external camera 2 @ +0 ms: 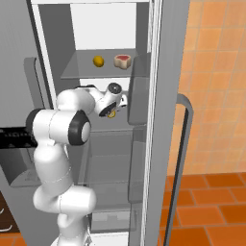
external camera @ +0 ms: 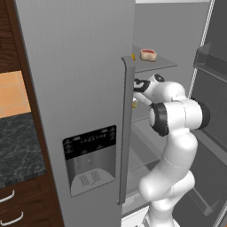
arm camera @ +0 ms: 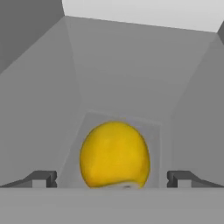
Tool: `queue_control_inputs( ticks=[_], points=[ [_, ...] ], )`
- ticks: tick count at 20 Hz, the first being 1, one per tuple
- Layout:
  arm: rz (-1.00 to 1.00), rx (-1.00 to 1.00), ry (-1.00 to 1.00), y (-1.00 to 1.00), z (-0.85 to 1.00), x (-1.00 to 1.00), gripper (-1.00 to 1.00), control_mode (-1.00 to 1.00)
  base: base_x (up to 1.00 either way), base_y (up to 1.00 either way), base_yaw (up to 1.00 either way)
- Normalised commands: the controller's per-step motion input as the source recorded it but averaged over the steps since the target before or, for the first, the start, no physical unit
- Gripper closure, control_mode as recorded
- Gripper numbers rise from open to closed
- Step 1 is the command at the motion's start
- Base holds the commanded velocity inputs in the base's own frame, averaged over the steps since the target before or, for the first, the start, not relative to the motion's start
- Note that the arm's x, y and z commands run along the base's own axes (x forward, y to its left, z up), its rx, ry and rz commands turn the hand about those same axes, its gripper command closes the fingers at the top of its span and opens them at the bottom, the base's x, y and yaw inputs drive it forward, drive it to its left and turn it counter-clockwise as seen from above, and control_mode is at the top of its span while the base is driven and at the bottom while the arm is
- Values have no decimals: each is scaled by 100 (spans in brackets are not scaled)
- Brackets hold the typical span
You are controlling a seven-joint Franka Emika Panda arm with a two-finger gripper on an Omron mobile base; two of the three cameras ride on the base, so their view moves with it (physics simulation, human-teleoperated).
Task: Place one lemon and one steak in each tupperware on the nearby counter, to pack two identical lunches.
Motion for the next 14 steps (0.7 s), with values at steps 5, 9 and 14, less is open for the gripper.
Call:
queue_control_inputs(
  ticks=[5,9,14],
  points=[
    [0,0,6,0,0,31,-100,-100,0,0,0],
    [0,0,5,2,0,40,-100,-100,0,0,0],
    [0,0,2,4,-17,1,-100,-100,0,0,0]
  ],
)
